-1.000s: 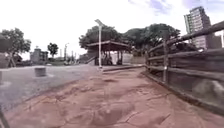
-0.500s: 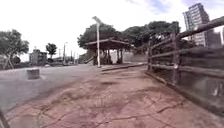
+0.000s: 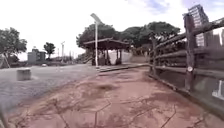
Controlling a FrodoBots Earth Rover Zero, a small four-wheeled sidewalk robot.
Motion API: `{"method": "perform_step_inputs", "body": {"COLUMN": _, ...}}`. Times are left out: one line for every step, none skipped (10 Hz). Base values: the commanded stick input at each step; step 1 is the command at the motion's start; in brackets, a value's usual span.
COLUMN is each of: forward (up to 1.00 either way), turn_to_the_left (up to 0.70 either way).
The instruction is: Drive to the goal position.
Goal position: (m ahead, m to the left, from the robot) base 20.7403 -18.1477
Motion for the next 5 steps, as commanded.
{"method": "perform_step_inputs", "body": {"forward": 0.97, "turn_to_the_left": 0.0}}
{"method": "perform_step_inputs", "body": {"forward": 0.97, "turn_to_the_left": 0.0}}
{"method": "perform_step_inputs", "body": {"forward": 0.97, "turn_to_the_left": 0.0}}
{"method": "perform_step_inputs", "body": {"forward": 0.97, "turn_to_the_left": 0.0}}
{"method": "perform_step_inputs", "body": {"forward": 0.97, "turn_to_the_left": 0.0}}
